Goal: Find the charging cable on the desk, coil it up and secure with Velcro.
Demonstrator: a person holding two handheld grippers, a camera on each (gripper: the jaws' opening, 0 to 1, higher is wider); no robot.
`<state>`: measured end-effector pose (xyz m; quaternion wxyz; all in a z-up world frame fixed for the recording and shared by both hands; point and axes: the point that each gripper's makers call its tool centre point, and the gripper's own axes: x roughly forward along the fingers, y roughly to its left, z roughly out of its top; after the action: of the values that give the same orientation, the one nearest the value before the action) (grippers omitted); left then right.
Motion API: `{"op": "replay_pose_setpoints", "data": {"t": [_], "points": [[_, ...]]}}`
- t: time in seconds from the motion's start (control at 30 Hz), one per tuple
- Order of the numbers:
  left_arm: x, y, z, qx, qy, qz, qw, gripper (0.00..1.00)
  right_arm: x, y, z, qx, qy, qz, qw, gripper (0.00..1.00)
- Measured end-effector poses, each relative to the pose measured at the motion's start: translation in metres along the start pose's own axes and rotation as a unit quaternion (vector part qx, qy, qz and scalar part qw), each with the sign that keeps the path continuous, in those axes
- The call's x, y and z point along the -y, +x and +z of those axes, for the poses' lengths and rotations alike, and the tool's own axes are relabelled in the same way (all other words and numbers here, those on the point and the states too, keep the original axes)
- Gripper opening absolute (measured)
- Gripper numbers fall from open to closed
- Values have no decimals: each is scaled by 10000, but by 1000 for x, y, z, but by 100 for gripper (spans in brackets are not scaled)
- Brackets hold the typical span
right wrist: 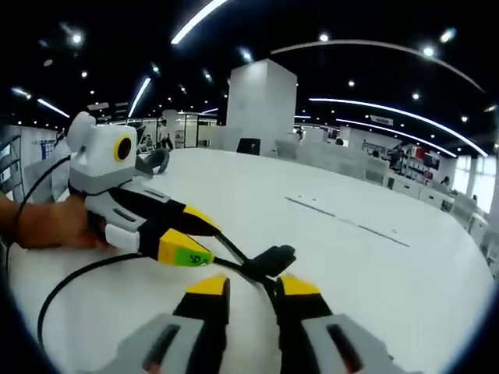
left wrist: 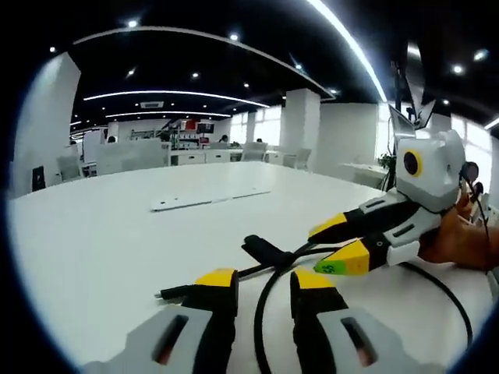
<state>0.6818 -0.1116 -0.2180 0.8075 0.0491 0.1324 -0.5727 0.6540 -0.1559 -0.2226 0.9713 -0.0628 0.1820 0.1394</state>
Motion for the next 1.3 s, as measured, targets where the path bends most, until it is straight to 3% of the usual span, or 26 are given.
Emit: {"op": "replay_pose_setpoints", "data": {"t": [0.3, 0.83, 0.9, 1.17, 1.3], "points": [[0, -3, 4, 187, -246, -22, 9995, 28, 16, -4, -2, -29, 240, -128, 9996, 23], [-6, -15, 13, 311, -275, 186, 9990, 28, 3, -15, -2, -112, 209, -168, 9996, 32], [-4, -22, 9, 197, -459, 188, 9986, 30, 3, -17, 0, -99, 195, -176, 9996, 33], [-1, -70, 13, 246, -254, 540, 9979, 30, -17, -48, 5, -3, 189, -189, 9996, 34], [4, -96, 8, 203, -154, 717, 9971, 30, -37, -72, 3, 94, 274, -131, 9995, 37]]}}
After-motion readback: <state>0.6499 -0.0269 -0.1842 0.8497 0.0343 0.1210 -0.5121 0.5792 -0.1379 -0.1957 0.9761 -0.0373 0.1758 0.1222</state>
